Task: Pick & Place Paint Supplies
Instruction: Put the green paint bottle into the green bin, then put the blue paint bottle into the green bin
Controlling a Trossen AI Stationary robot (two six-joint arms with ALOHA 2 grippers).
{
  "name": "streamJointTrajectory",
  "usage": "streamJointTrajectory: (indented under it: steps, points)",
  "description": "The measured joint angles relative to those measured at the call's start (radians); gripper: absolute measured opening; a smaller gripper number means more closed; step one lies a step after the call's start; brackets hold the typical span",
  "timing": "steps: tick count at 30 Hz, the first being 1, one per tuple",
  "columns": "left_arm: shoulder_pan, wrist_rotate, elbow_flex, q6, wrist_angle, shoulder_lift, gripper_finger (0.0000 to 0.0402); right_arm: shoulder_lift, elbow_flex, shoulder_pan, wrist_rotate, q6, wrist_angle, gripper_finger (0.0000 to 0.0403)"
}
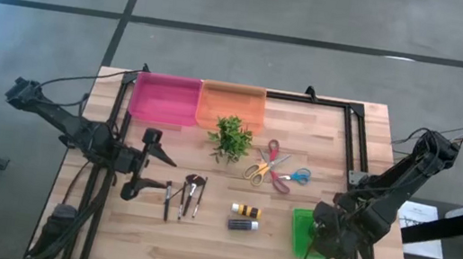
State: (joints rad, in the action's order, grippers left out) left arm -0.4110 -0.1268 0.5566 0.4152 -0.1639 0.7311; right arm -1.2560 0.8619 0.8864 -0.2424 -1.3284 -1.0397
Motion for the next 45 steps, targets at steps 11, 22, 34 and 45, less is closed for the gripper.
streamJointTrajectory:
  steps: [11,22,34,45]
  points:
    - [0.000,-0.004,-0.006,0.004,-0.013,0.000,0.0287,-0.002,0.000,0.000,0.003,-0.012,0.001,0.0243]
    - [0.000,-0.003,-0.006,0.007,-0.018,0.000,0.0287,0.011,0.017,-0.001,-0.028,0.010,-0.002,0.0251]
    - [0.000,-0.003,-0.006,0.027,-0.019,0.000,0.0287,0.007,0.217,-0.028,-0.319,0.460,0.152,0.0252]
    - [0.000,-0.004,-0.006,0.022,-0.015,0.000,0.0287,-0.244,0.208,-0.118,-0.232,0.803,0.455,0.0251]
